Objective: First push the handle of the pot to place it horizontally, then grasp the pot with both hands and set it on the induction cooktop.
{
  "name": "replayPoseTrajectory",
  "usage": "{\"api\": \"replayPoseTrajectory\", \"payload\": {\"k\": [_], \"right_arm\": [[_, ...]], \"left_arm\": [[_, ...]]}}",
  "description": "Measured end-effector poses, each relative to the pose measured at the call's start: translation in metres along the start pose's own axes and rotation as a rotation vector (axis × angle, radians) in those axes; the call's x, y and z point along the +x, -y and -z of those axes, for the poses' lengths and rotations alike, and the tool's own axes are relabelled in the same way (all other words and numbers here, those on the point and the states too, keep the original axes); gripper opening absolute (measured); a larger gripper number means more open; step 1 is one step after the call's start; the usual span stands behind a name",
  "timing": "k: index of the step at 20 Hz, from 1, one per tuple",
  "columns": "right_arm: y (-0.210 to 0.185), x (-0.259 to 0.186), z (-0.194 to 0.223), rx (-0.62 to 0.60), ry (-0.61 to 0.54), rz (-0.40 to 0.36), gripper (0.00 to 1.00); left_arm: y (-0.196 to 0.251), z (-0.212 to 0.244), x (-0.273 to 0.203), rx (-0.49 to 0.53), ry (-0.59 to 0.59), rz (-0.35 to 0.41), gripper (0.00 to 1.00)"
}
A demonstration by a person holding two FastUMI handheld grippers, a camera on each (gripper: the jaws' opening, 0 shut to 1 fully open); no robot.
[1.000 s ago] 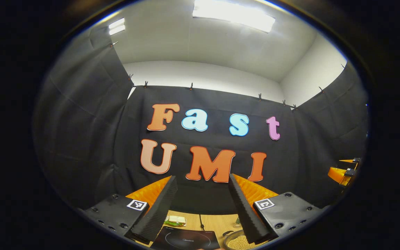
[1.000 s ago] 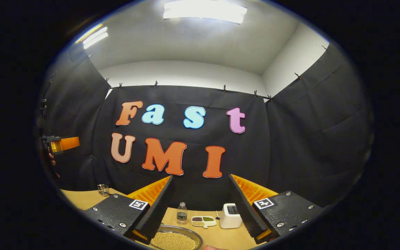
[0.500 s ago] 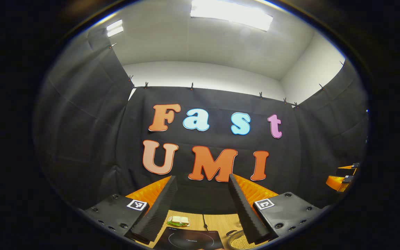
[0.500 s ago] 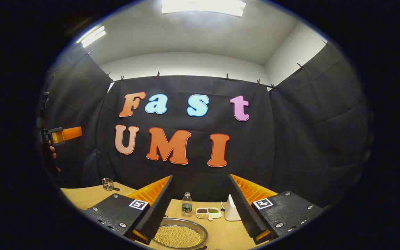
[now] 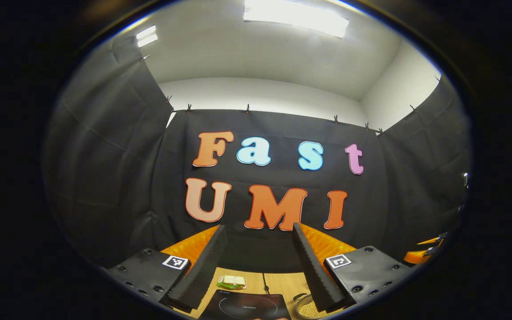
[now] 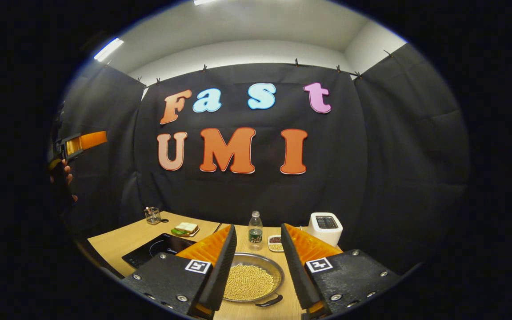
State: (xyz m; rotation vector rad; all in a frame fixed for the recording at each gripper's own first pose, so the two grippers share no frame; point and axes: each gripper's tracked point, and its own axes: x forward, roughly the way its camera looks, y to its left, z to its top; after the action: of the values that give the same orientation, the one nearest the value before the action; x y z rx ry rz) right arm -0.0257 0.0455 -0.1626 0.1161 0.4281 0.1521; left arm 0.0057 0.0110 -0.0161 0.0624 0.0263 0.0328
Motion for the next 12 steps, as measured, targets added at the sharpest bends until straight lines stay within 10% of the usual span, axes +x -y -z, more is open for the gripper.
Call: {"api": "replayPoseTrajectory", "payload": {"k": [12], "right_arm": [[-0.014,0.005,0.120,0.093,-0.324,-0.047,0.08]], "left_arm": [[0.002,0.010,0.001,-0.033,-0.025,0.007,0.98]]}}
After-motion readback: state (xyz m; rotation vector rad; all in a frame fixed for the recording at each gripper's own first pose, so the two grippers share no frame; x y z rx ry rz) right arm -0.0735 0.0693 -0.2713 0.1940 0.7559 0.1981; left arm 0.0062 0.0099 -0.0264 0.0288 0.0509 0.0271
